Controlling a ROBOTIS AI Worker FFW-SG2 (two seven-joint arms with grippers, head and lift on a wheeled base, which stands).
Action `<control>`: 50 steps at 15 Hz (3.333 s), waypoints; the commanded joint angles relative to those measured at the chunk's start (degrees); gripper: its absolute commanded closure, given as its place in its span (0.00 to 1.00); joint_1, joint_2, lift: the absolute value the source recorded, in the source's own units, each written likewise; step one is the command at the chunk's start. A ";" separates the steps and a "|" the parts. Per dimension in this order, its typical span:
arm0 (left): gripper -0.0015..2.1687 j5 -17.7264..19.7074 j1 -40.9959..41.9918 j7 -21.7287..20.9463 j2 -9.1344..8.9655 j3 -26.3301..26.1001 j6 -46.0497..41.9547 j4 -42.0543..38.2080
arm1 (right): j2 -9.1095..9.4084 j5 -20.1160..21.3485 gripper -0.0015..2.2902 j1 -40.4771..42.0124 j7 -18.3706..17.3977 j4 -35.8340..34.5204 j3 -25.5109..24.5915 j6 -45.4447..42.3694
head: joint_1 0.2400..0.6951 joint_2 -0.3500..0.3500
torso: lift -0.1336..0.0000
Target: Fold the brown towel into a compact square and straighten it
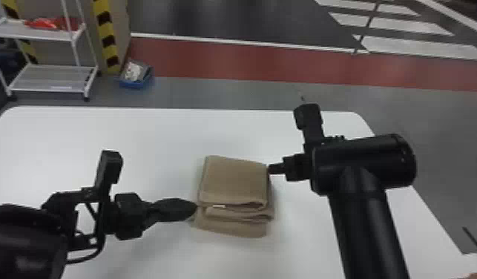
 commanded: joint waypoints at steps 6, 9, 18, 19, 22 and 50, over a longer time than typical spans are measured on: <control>0.99 -0.14 -0.37 0.23 0.43 0.51 -0.16 -0.11 | 0.14 -0.10 0.95 0.93 0.10 -0.21 1.22 -0.04 | 1.00 0.26 | 0.07; 0.99 -0.23 0.34 -0.39 0.61 0.07 0.01 -0.20 | 0.14 -0.46 0.95 0.32 0.01 1.64 1.92 -2.68 | 1.00 0.27 | 0.07; 0.65 1.61 0.95 1.90 0.61 3.41 1.07 -0.99 | 0.14 -1.69 0.63 2.60 -0.61 -3.63 -1.33 -5.14 | 1.00 0.28 | 0.07; 0.39 2.32 0.60 1.90 0.69 4.73 1.60 -0.99 | 0.14 -1.69 0.34 3.48 -0.17 -5.83 -2.12 -4.79 | 1.00 0.28 | 0.07; 0.02 5.22 0.16 3.48 0.25 10.09 6.69 -3.19 | 0.14 1.74 0.00 5.06 7.04 -13.04 -0.62 -5.31 | 1.00 0.31 | 0.07; 0.01 11.37 7.89 25.10 -4.23 16.86 4.41 -8.55 | -11.51 59.13 0.07 19.39 43.09 -20.77 27.41 -22.89 | 1.00 0.56 | 0.07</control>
